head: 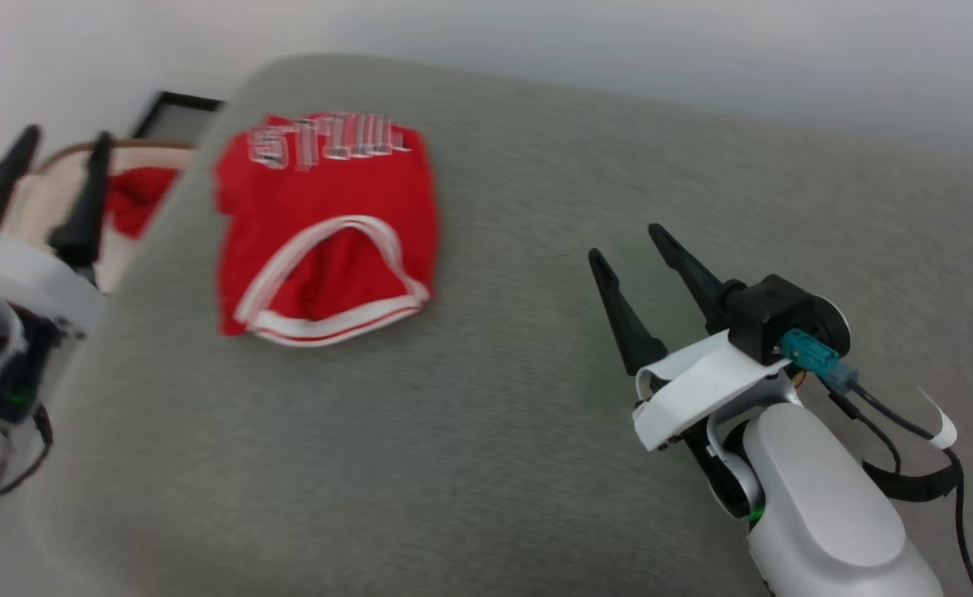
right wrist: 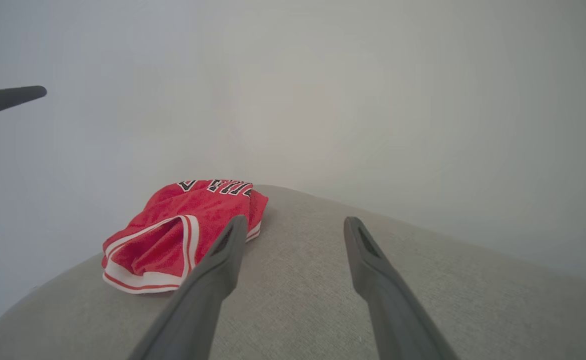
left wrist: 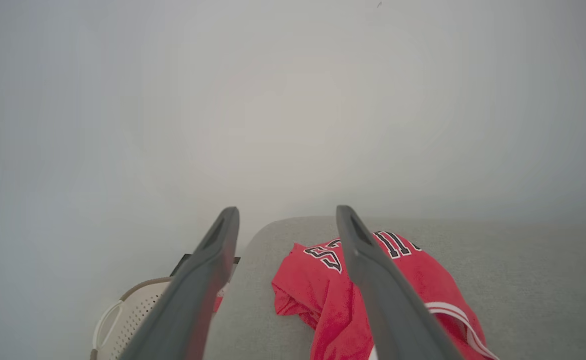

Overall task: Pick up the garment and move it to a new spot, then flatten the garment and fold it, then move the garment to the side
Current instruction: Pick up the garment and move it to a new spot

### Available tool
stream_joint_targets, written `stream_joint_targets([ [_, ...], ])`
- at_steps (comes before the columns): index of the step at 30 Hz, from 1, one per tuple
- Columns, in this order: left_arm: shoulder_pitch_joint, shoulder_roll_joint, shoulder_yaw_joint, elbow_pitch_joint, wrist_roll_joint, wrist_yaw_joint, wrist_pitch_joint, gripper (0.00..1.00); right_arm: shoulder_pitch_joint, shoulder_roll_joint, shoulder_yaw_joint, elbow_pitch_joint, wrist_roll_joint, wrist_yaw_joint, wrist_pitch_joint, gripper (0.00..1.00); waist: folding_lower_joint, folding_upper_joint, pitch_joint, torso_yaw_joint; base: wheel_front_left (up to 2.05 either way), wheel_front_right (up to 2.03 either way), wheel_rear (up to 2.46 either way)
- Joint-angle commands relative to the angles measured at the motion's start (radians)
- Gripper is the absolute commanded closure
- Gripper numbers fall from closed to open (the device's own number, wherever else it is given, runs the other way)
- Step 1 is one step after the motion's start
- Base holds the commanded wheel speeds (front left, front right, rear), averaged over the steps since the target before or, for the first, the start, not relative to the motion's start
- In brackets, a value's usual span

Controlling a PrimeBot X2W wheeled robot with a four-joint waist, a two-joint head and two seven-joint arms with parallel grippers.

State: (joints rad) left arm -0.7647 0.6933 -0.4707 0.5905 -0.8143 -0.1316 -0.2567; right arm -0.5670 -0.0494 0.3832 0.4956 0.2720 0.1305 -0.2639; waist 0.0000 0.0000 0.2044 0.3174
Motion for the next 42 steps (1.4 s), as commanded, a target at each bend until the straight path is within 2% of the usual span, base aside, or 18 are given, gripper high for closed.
stream_joint_targets([
  [1,-0.037,0.007,-0.032,0.017,-0.071,0.002,0.027,0.00,0.010,-0.001,0.005,-0.018,0.002,0.000,-0.001,0.00,0.0000,0.0000,0.159,-0.196,0.00,0.00,0.00],
  [3,-0.092,0.064,-0.080,0.051,-0.141,0.002,0.080,0.00,0.019,-0.001,0.006,-0.052,0.002,0.000,-0.001,0.00,0.0000,0.0000,0.173,-0.225,0.00,0.00,0.00],
  [5,-0.126,0.089,-0.135,0.080,-0.218,0.002,0.153,0.00,0.029,0.000,0.002,-0.080,-0.002,0.000,-0.001,0.00,0.0000,0.0000,0.182,-0.249,0.00,0.00,0.00],
  [10,-0.192,0.176,-0.277,0.113,-0.352,0.002,0.407,0.00,0.048,0.001,0.006,-0.137,-0.015,0.000,-0.001,0.00,0.0000,0.0000,0.200,-0.294,0.00,0.00,0.00],
  [16,-0.216,0.245,-0.375,0.106,-0.497,0.002,0.610,0.00,0.057,0.000,0.004,-0.180,-0.026,0.000,-0.001,0.00,0.0000,0.0000,0.232,-0.333,0.00,0.00,0.00],
  [19,-0.223,0.271,-0.396,0.101,-0.554,0.002,0.648,0.00,0.057,0.000,0.012,-0.202,-0.042,0.000,-0.001,0.00,0.0000,0.0000,0.262,-0.352,0.00,0.00,0.00],
  [25,-0.205,0.283,-0.422,0.109,-0.623,0.002,0.666,0.00,0.054,0.000,0.038,-0.229,-0.075,0.000,-0.001,0.00,0.0000,0.0000,0.313,-0.381,0.00,0.00,0.00],
  [33,-0.155,0.238,-0.476,0.131,-0.682,0.002,0.672,0.00,0.048,0.000,0.043,-0.293,-0.112,0.000,0.015,0.00,0.0000,0.0000,0.354,-0.405,0.00,0.00,0.00],
  [34,-0.151,0.234,-0.482,0.126,-0.689,0.002,0.679,0.05,0.051,0.000,0.043,-0.302,-0.112,0.000,0.015,0.00,0.0000,0.0000,0.353,-0.405,0.00,0.00,0.00],
  [35,-0.147,0.231,-0.484,0.123,-0.698,0.002,0.681,0.49,0.053,0.000,0.043,-0.309,-0.113,0.000,0.016,0.00,0.0000,0.0000,0.350,-0.404,0.00,0.00,0.00],
  [36,-0.145,0.227,-0.487,0.118,-0.701,0.002,0.683,0.67,0.055,0.000,0.043,-0.313,-0.114,0.000,0.018,0.00,0.0000,0.0000,0.345,-0.403,0.00,0.00,0.00],
  [37,-0.143,0.225,-0.490,0.110,-0.708,0.002,0.682,0.89,0.056,0.000,0.042,-0.319,-0.114,0.000,0.020,0.00,0.0000,0.0000,0.339,-0.400,0.00,0.00,0.00],
  [38,-0.143,0.223,-0.487,0.103,-0.715,0.001,0.673,1.00,0.057,0.000,0.040,-0.321,-0.112,0.000,0.020,0.00,0.0000,0.0000,0.331,-0.398,0.00,0.00,0.00],
  [42,-0.167,0.235,-0.473,0.088,-0.705,-0.003,0.620,1.00,0.066,-0.001,0.030,-0.303,-0.093,0.000,0.019,0.00,0.0000,0.0000,0.286,-0.385,0.00,0.00,0.00],
])
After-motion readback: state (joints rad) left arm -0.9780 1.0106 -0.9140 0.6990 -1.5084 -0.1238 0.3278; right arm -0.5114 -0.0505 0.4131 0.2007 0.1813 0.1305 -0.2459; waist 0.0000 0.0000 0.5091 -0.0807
